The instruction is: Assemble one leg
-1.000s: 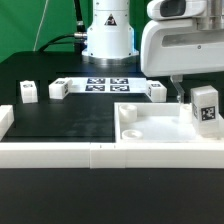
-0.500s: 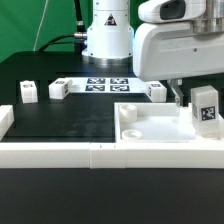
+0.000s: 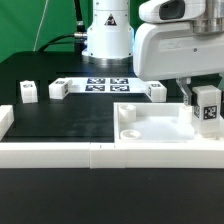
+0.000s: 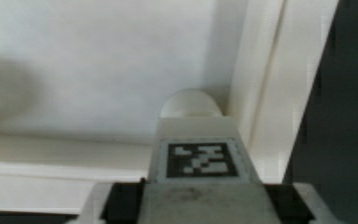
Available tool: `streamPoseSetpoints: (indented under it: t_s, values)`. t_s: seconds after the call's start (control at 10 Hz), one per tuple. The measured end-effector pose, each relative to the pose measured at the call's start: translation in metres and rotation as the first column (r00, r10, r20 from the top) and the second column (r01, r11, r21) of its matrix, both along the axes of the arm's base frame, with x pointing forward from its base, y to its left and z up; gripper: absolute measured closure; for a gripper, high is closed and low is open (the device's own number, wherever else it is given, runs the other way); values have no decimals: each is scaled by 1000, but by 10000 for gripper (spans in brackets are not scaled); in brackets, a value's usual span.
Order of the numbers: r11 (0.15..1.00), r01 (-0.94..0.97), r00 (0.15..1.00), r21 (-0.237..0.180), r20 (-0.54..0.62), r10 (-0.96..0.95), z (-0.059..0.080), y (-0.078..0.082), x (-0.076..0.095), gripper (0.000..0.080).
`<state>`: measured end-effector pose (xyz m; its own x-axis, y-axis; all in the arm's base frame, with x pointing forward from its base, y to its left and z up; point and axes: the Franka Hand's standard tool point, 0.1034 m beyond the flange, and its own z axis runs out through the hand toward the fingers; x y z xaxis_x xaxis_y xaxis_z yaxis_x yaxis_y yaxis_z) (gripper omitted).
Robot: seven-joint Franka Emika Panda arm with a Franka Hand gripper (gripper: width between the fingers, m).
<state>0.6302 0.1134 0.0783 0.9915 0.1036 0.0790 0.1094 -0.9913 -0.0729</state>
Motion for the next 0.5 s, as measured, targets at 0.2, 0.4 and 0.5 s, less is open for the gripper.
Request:
streamPoseSetpoints:
  t_s: [0.2,0.4,0.5]
  values:
    - [992,128,992,20,-10,-127,-1,1,-1,509]
    - [914,400,917,63,-26,-399,-2,3,0,509]
    - [871,487,874,67,-38,-485,-2,4,-1,509]
